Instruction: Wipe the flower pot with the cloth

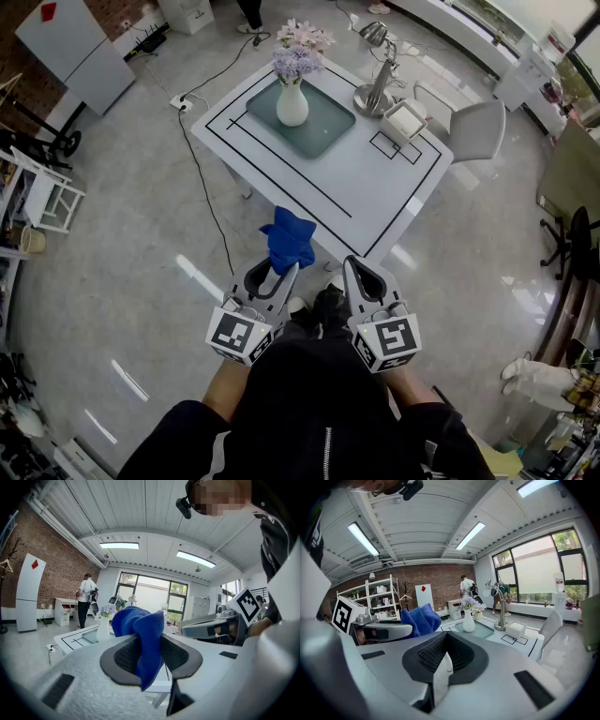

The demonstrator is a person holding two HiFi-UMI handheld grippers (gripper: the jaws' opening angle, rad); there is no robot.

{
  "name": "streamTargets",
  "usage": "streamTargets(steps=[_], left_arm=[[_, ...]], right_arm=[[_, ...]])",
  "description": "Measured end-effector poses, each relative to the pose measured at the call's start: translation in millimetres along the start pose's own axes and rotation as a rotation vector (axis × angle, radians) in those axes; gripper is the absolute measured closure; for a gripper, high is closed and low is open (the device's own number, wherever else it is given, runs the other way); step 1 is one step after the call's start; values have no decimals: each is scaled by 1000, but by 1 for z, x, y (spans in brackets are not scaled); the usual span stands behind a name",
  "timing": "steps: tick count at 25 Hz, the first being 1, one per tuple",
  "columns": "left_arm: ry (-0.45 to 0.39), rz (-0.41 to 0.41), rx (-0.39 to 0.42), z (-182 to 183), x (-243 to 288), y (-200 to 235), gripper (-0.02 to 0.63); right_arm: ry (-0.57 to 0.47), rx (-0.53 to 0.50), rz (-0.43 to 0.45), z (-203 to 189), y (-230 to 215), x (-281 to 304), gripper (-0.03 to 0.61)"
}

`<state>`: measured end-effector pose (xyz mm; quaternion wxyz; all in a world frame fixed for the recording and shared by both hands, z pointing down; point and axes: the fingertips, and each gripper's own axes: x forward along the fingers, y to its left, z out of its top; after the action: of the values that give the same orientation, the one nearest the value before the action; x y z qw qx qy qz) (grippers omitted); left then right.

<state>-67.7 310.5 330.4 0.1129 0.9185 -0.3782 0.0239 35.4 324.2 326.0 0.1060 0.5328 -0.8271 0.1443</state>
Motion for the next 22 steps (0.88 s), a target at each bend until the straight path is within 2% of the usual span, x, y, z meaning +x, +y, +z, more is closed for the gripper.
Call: streamTargets(steps=[10, 17, 22], left_arm=[[3, 13, -12, -3, 17, 11, 489], [17, 19, -11, 3, 59, 24, 489], [16, 51, -22, 9, 97, 33, 489]], right_arm=[[1, 38, 18, 0, -13, 7, 569], [11, 66, 28, 4, -45, 23, 569], [20, 61, 53, 14, -77, 44, 569]])
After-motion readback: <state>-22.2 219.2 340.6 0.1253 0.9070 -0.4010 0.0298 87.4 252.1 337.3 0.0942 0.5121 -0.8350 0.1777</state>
